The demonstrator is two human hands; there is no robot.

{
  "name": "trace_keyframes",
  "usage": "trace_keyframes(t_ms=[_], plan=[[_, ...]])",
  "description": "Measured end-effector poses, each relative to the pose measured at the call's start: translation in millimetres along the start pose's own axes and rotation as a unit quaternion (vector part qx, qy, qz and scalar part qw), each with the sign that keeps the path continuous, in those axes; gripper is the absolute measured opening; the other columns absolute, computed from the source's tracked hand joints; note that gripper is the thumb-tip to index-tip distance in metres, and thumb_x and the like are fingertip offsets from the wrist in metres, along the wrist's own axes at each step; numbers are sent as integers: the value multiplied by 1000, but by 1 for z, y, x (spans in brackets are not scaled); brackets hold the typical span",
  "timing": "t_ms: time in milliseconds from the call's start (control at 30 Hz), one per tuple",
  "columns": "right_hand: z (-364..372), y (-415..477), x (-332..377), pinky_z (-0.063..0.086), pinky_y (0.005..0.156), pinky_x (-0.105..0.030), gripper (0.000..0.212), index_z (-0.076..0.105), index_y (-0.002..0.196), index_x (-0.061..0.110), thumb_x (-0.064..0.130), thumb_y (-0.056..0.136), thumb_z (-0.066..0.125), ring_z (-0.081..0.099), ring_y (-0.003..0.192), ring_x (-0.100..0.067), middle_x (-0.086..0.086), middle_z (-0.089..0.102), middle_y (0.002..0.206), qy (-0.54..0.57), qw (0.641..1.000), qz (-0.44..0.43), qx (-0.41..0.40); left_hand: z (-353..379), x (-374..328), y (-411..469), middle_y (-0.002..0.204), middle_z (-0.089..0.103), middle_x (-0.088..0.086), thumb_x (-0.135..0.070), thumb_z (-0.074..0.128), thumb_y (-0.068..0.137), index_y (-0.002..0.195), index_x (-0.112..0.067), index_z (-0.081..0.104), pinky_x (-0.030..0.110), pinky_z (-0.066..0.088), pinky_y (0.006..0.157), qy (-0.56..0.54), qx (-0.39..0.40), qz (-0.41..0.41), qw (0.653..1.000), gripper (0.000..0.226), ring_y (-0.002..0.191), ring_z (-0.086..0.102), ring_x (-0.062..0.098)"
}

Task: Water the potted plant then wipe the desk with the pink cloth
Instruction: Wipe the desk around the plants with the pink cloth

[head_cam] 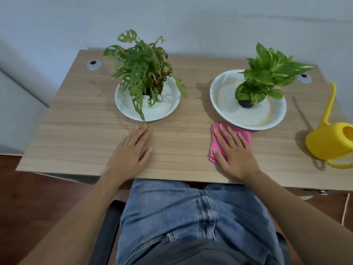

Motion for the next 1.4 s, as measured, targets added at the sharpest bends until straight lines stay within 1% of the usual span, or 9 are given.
trace_keyframes(t_ms=[300,433,533,633,767,967,1100,1300,1400], plan=[[15,47,88,10,138,-54,76,-2,177,29,63,112,18,-3,173,-20,3,0,186,-26,998,-64,4,-52,120,-35,181,34,3,-58,38,112,173,-26,36,51,30,135,45,-13,-95,994,69,169,29,30],[24,69,150,14,137,-55,77,8,178,26,62,111,22,6,172,-23,0,9,186,-23,996,-92,-3,-73,164,-36,182,31,0,-61,37,111,174,-33,33,49,31,134,55,-6,-140,989,69,169,28,27],[31,85,198,14,136,-55,78,12,178,25,63,111,24,10,172,-25,-1,15,185,-15,994,-111,-3,-80,194,-40,185,23,-3,-65,33,111,176,-37,26,53,26,136,52,-1,-179,983,71,171,20,26],[37,96,243,12,137,-55,80,12,178,25,63,109,26,12,172,-25,0,15,185,1,992,-123,2,-77,201,-45,187,14,-6,-63,33,112,176,-40,21,54,17,138,43,-6,-194,980,70,173,12,22],[43,112,304,8,137,-54,81,13,178,25,63,107,26,7,172,-24,1,13,185,19,989,-145,2,-74,202,-46,187,12,-8,-63,32,112,176,-43,19,53,15,138,43,-23,-194,980,68,174,11,22],[45,148,383,2,137,-55,83,18,177,23,59,103,26,3,173,-25,-1,9,186,68,987,-143,13,-68,211,-45,187,0,-13,-55,18,116,176,-47,10,49,4,141,22,-4,-204,979,61,174,-3,13],[52,159,401,-3,137,-55,81,11,178,23,56,105,24,-6,172,-24,0,1,186,81,987,-137,29,-66,213,-44,186,-7,-17,-57,10,115,175,-51,5,46,-1,141,14,10,-212,977,60,172,-12,9],[51,160,398,-7,137,-53,80,4,178,23,57,109,28,-13,172,-23,0,-7,186,96,980,-164,60,-68,212,-44,186,-7,-18,-61,8,113,174,-52,4,45,-1,141,6,14,-218,976,62,172,-11,8],[42,156,383,-6,138,-52,80,9,177,16,57,111,25,-11,172,-27,-5,0,186,82,977,-193,49,-67,213,-42,185,-14,-19,-65,6,113,174,-51,-2,49,-5,140,-26,40,-237,970,63,171,-17,8]])
Point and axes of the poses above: each hand's wrist, its own y-axis towards the middle knuckle, its own z-axis out of the palm, x = y × z, the point moved 9 cm from there along y, towards the middle knuckle
